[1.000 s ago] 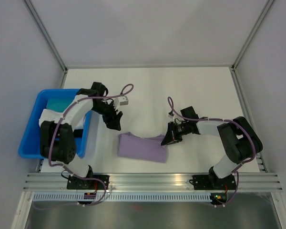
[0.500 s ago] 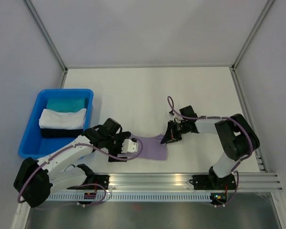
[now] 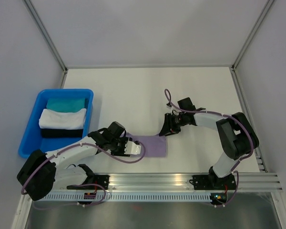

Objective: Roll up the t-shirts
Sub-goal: Roll the tshirt

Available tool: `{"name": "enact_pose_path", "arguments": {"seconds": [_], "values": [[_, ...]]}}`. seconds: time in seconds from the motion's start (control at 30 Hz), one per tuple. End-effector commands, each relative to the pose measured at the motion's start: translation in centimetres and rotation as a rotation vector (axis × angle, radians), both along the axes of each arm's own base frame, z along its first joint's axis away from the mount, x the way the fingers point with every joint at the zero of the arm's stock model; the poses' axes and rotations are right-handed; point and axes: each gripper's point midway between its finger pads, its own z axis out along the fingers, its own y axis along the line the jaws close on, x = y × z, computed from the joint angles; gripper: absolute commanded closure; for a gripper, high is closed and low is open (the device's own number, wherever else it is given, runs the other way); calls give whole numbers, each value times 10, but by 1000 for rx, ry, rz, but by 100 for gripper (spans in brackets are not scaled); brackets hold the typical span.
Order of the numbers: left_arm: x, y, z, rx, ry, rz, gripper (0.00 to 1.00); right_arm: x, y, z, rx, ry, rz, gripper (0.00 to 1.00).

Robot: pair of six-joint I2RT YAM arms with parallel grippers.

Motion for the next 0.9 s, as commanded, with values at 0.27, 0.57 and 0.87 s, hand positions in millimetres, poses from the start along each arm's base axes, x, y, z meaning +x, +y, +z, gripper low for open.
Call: {"name": "enact_pose_path", "arguments": {"seconds": [0.27, 0.57, 0.87], "values": [[-14, -9, 11, -32, 307, 152, 53, 16, -26, 27, -105, -150, 21, 54], [-1, -2, 20, -39, 359, 217, 31, -6, -28, 25, -74, -106, 2, 48], [4, -6, 28, -45, 359, 220, 23, -4, -8, 9, 23, -70, -72, 33]]}}
